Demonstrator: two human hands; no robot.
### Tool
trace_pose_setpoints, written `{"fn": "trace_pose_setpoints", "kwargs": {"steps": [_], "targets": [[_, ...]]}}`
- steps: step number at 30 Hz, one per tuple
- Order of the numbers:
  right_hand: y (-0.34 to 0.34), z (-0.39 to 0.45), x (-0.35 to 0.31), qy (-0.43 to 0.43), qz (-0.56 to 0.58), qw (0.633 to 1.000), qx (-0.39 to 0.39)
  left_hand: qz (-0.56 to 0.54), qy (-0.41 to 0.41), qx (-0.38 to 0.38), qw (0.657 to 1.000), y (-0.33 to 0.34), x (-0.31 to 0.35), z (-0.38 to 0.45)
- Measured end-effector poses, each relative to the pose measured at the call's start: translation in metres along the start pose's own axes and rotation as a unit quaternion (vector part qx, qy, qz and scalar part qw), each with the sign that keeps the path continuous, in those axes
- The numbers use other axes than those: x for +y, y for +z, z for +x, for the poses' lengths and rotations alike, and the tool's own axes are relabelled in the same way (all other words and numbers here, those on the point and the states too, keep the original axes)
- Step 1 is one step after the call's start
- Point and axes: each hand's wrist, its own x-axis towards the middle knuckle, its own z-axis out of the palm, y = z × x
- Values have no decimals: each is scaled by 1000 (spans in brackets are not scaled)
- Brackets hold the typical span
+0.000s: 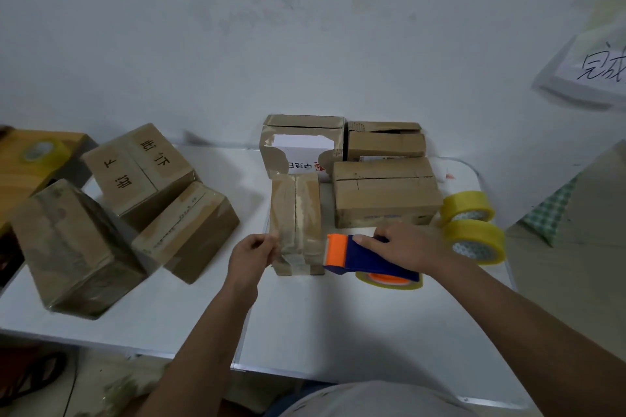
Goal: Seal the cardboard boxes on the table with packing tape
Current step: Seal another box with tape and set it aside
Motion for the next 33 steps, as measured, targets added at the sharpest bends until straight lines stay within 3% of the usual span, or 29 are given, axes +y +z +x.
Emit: {"fn": "trace_pose_setpoints", "kwargs": {"steps": [4, 12, 33], "targets": [[2, 4, -4, 3, -34, 998, 48, -24, 20, 50, 998, 1, -4, -2], [1, 4, -3, -5, -53, 997, 49, -23, 29, 109, 993, -12, -7, 0], [4, 34, 7, -7, -100, 995, 30, -114, -46, 146, 982, 0, -38, 11]]}}
